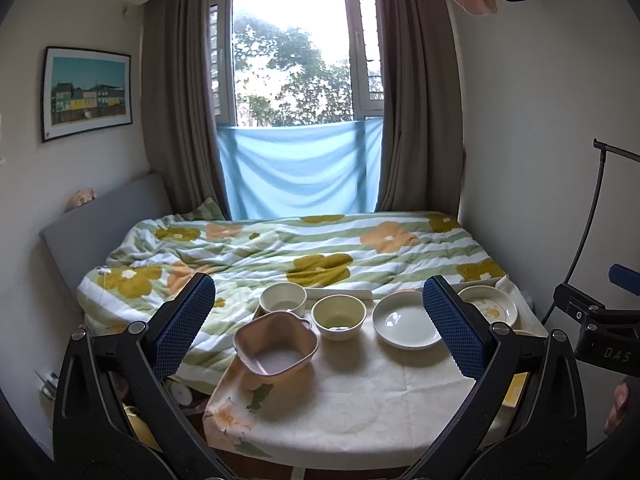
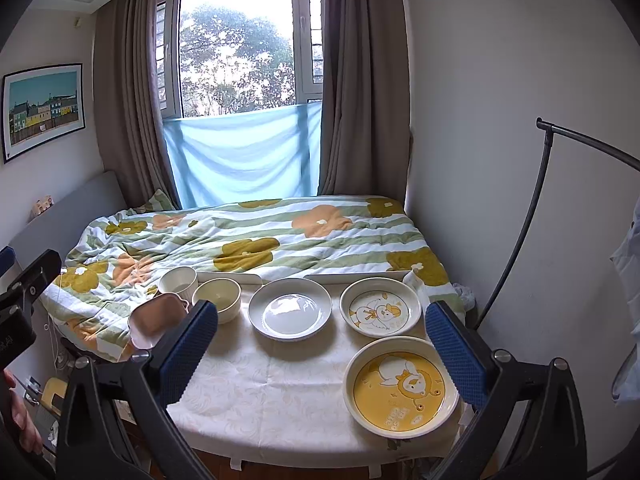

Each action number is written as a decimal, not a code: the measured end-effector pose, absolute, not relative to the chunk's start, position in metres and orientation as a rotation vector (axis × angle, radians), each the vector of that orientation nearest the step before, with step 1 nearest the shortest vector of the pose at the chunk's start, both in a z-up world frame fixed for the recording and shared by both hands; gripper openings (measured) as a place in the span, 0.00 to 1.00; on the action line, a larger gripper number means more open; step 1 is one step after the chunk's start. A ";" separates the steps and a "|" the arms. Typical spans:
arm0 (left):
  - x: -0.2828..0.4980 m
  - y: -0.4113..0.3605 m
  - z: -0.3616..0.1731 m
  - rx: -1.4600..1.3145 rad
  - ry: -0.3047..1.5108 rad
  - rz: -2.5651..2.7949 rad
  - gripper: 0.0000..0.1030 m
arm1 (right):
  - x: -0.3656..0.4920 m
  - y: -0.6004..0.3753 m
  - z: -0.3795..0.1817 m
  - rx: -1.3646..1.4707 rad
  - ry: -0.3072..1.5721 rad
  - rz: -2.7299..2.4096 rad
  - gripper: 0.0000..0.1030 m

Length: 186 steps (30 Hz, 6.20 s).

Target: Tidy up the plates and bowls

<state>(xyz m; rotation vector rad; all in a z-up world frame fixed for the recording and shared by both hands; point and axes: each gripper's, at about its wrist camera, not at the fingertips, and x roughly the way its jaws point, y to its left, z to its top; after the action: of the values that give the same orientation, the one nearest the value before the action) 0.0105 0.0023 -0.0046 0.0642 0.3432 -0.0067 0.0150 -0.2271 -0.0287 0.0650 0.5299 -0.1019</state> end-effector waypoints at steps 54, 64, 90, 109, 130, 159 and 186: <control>0.019 0.000 -0.009 0.078 0.372 0.011 1.00 | 0.020 -0.225 -0.028 0.061 0.530 -0.105 1.00; 0.019 0.000 -0.009 0.077 0.370 0.011 1.00 | 0.020 -0.225 -0.028 0.062 0.529 -0.107 1.00; 0.126 -0.115 -0.113 0.194 0.708 -0.488 1.00 | 0.008 -0.320 -0.155 0.340 0.841 -0.341 1.00; 0.226 -0.282 -0.301 0.394 1.183 -0.855 0.78 | 0.031 -0.430 -0.278 0.683 0.982 -0.265 0.59; 0.239 -0.301 -0.317 0.433 1.243 -0.906 0.20 | 0.051 -0.455 -0.294 0.699 1.006 -0.254 0.16; 0.188 -0.111 -0.222 0.082 1.184 -0.515 0.20 | 0.125 -0.353 -0.222 0.399 1.080 0.182 0.16; 0.199 0.097 -0.314 -0.089 1.276 -0.293 0.20 | 0.186 -0.162 -0.304 0.266 1.190 0.390 0.16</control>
<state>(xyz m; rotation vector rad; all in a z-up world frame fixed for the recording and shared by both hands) 0.1990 0.0974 -0.3139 -0.0888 1.2759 -0.2927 0.1861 -0.1620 -0.3040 0.2656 1.1905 0.3903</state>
